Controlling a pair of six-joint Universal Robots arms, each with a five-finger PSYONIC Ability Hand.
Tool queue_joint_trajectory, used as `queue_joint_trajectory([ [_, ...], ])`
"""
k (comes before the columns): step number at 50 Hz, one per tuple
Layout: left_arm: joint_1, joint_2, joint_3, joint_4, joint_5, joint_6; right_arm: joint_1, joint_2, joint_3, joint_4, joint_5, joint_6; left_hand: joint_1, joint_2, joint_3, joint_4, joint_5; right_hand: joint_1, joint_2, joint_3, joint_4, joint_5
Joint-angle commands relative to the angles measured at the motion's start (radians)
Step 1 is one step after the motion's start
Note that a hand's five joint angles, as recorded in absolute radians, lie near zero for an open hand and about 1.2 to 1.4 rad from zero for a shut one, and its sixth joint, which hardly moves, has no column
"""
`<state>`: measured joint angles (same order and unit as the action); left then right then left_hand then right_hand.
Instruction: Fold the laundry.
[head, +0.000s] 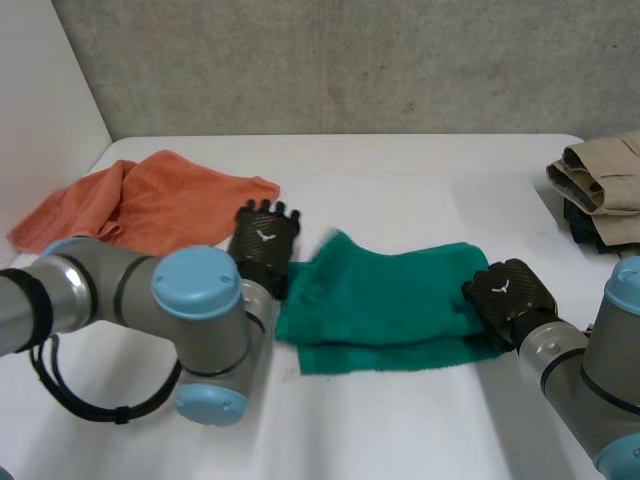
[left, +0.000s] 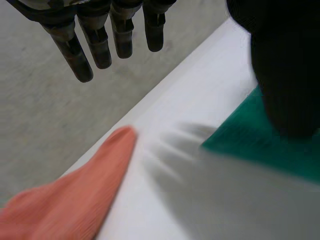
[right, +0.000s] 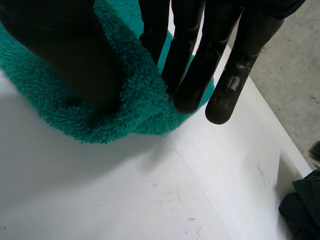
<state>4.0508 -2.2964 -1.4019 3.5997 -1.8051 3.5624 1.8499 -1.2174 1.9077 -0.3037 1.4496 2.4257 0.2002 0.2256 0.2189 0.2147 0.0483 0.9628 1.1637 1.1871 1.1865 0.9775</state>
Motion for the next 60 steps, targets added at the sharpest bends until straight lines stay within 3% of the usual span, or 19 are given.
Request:
queue_joint_trajectory([
  [1,0.01,0.115,-0.115,-0.001,-0.008,0.033,0.0,-0.007,-0.006,0.0,0.0,-0.007,0.01,-0.015,-0.008,-0.004,-0.012,0.433,0.233,0.209,0.21,0.244],
  [13,-0.026,0.325,-0.276,-0.001,-0.007,0.007,0.034,-0.028,-0.094,-0.012,-0.009,-0.115,-0.01,-0.036,-0.029,-0.025,-0.033,0.433,0.233,0.209,0.21,0.244],
  [17,-0.018,0.37,-0.307,0.001,-0.007,-0.005,0.175,-0.03,-0.139,-0.081,-0.118,-0.233,-0.01,-0.036,-0.029,-0.025,-0.033,0.433,0.233,0.209,0.21,0.244],
  [22,0.017,0.402,-0.335,0.001,-0.011,-0.017,0.369,0.065,-0.202,-0.181,-0.254,-0.368,-0.01,-0.036,-0.029,-0.025,-0.033,0.433,0.233,0.209,0.21,0.244],
  [29,0.068,0.414,-0.344,0.004,-0.016,-0.036,0.466,0.222,-0.286,-0.167,-0.288,-0.366,-0.013,-0.039,-0.032,-0.028,-0.036,0.433,0.233,0.209,0.21,0.244],
  [30,0.076,0.414,-0.342,0.004,-0.014,-0.04,0.476,0.24,-0.291,-0.169,-0.282,-0.35,-0.013,-0.039,-0.032,-0.028,-0.036,-0.173,-0.374,-0.397,-0.397,-0.362],
  [32,0.082,0.414,-0.338,0.004,-0.014,-0.048,0.479,0.242,-0.297,-0.169,-0.264,-0.318,-0.013,-0.039,-0.032,-0.028,-0.036,-0.755,-0.956,-0.979,-0.979,-0.944],
  [37,0.086,0.413,-0.306,0.011,-0.01,-0.068,0.442,0.198,-0.305,-0.166,-0.166,-0.033,-0.013,-0.039,-0.032,-0.028,-0.036,-0.788,-0.989,-1.013,-1.012,-0.978],
  [40,0.07,0.405,-0.266,0.01,-0.007,-0.086,0.346,0.029,-0.26,-0.147,-0.112,0.395,-0.013,-0.039,-0.032,-0.028,-0.036,-0.788,-0.989,-1.013,-1.012,-0.978],
  [43,0.045,0.402,-0.237,0.005,0.013,-0.112,0.286,-0.075,-0.219,-0.091,-0.113,0.673,-0.013,-0.039,-0.032,-0.028,-0.036,-0.788,-0.989,-1.013,-1.012,-0.978],
  [45,0.007,0.393,-0.201,-0.001,0.059,-0.146,0.25,-0.109,-0.214,-0.042,-0.115,0.765,-0.001,-0.027,-0.02,-0.016,-0.024,-0.788,-0.989,-1.013,-1.012,-0.978],
  [50,-0.072,0.324,-0.128,-0.025,0.162,-0.22,0.111,-0.128,-0.229,0.153,-0.124,0.796,0.019,-0.006,0.0,0.005,-0.003,-0.788,-0.989,-1.013,-1.012,-0.978],
  [53,-0.104,0.263,-0.072,-0.07,0.202,-0.232,0.088,-0.094,-0.263,0.233,-0.133,0.77,0.025,0.0,0.006,0.011,0.002,-0.788,-0.989,-1.013,-1.012,-0.978],
  [60,-0.102,0.109,0.033,-0.223,0.123,-0.226,0.089,0.079,-0.424,0.308,-0.12,0.684,0.025,0.0,0.006,0.011,0.002,-0.788,-0.989,-1.013,-1.012,-0.978],
])
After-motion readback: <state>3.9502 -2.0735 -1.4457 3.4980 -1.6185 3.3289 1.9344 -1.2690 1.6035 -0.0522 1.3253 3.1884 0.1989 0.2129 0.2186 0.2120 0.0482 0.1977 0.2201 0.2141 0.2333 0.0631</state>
